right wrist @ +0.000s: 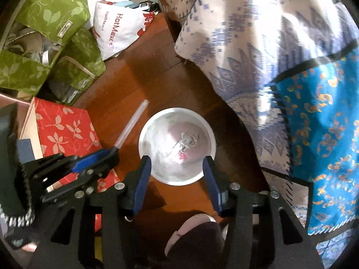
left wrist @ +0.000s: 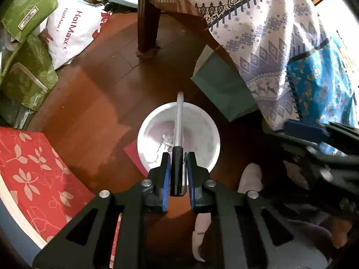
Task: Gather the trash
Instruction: 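Open right gripper to drop the earphone cable into the bin, then open left gripper to drop the clear pen into the bin, then move both tools up and back over the items on the quilt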
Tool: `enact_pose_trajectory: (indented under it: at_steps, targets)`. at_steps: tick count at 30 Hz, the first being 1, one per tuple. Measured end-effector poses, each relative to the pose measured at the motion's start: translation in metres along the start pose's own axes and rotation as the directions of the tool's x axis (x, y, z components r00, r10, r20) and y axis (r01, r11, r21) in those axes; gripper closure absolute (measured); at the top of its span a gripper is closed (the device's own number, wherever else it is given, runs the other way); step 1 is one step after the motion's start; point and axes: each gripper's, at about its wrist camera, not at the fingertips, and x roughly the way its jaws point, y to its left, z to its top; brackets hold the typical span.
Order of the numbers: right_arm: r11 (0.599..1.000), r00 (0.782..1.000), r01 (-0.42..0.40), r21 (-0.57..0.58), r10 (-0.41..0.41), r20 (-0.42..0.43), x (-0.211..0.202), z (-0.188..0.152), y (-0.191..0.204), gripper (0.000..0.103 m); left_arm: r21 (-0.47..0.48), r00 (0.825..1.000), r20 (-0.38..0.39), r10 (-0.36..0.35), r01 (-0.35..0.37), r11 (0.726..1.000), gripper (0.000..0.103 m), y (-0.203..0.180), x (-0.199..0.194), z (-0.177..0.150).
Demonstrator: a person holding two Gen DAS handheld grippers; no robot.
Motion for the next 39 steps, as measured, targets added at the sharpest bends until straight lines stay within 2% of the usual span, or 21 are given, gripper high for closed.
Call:
enact_pose_trajectory:
  at_steps: [4,8,16,21,27,32,39]
  targets:
    - [0.998,0.997,0.059,-0.031,-0.058,0.041,-0.015,-0.008,0.002,0.059,0.010,0.999,-0.030,0.044,-0.043,0.999,0.090,-0.005,0.009,0.003]
    - [0.996,0.995,0.070,-0.049,-0.066,0.081,-0.031,-0.017,0.004,0.059,0.016,0.999,-0.024,0.049,-0.049,0.999,0.090,-0.008,0.001,0.001]
    - [0.992,0.980,0.103,-0.074,-0.089,0.180,-0.069,-0.033,0.015,0.059,0.050,0.994,0.104,0.047,-0.053,0.997,0.090,-0.021,-0.063,-0.006]
    - [0.992,0.956,0.108,-0.058,-0.088,0.279,-0.107,-0.047,0.022,0.059,0.074,0.974,0.222,0.039,-0.057,0.996,0.089,-0.036,-0.122,-0.015]
    - [0.991,0.901,0.124,-0.039,-0.096,0.423,-0.165,-0.072,0.025,0.059,0.117,0.932,0.361,0.012,-0.059,0.991,0.089,-0.060,-0.191,-0.031]
    - [0.989,0.835,0.149,-0.023,-0.113,0.539,-0.216,-0.098,0.023,0.059,0.150,0.890,0.456,-0.016,-0.059,0.987,0.089,-0.087,-0.240,-0.046]
    - [0.986,0.756,0.167,0.016,-0.139,0.639,-0.265,-0.135,0.010,0.059,0.214,0.831,0.551,-0.076,-0.052,0.975,0.089,-0.132,-0.289,-0.067]
